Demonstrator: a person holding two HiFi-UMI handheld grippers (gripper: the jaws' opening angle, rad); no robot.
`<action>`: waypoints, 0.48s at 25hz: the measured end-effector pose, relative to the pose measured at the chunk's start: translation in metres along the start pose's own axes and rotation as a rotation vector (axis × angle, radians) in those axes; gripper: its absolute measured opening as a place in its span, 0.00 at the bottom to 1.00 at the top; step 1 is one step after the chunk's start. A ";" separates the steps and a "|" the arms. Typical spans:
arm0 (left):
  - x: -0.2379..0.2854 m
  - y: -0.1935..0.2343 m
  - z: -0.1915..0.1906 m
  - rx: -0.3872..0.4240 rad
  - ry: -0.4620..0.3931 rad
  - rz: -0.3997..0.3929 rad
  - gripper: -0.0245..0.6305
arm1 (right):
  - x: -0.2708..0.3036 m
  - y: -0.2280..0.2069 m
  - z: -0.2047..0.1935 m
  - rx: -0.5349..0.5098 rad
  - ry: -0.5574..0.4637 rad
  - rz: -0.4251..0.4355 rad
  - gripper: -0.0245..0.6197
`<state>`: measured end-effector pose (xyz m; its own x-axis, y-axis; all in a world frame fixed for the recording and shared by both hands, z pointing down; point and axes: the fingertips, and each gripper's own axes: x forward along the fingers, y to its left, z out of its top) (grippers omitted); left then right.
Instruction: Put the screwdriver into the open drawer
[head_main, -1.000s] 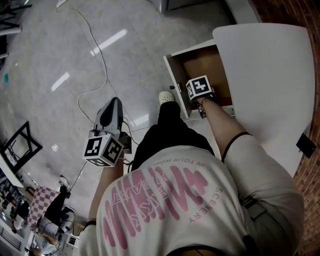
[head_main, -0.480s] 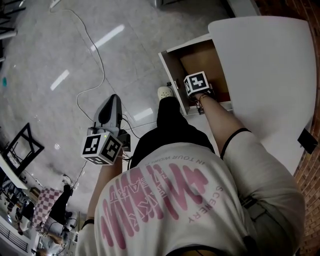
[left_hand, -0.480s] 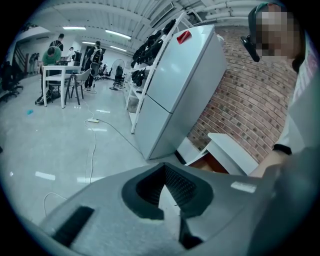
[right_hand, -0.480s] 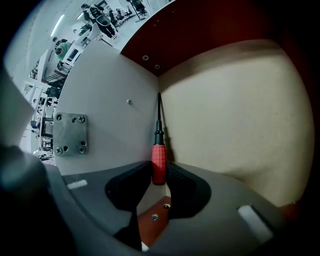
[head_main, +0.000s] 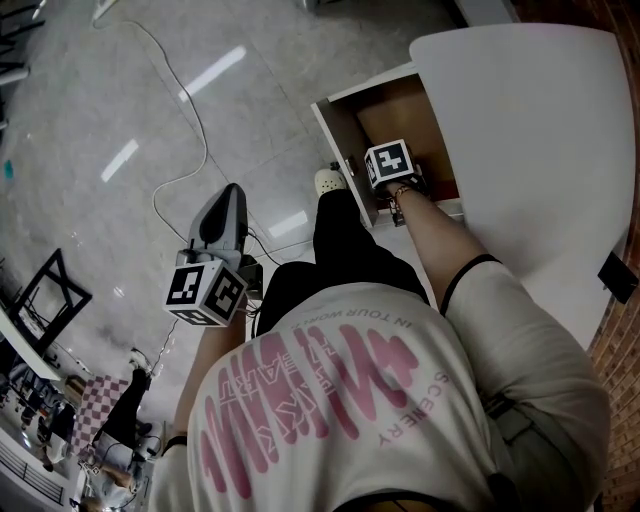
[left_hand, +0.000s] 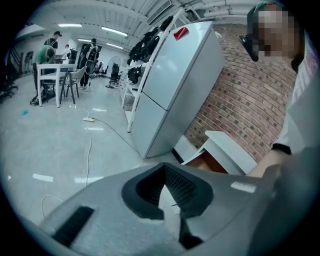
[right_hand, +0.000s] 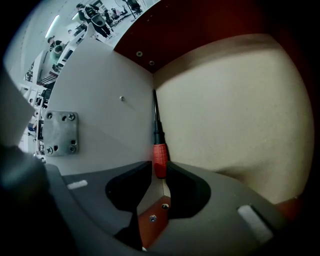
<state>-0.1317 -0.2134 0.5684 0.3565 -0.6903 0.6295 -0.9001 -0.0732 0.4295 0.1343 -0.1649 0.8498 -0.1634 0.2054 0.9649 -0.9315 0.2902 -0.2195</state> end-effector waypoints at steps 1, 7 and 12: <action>0.000 0.000 0.000 0.004 0.001 0.001 0.04 | 0.001 -0.002 -0.001 0.009 0.002 0.001 0.20; -0.008 0.005 -0.001 0.005 -0.003 0.021 0.04 | 0.003 -0.008 -0.002 0.067 0.000 0.014 0.22; -0.012 0.004 -0.003 0.008 -0.011 0.017 0.04 | 0.000 -0.009 0.002 0.067 -0.012 -0.001 0.22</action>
<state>-0.1386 -0.2030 0.5643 0.3384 -0.6994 0.6295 -0.9081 -0.0673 0.4134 0.1420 -0.1696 0.8522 -0.1659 0.1938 0.9669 -0.9513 0.2269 -0.2087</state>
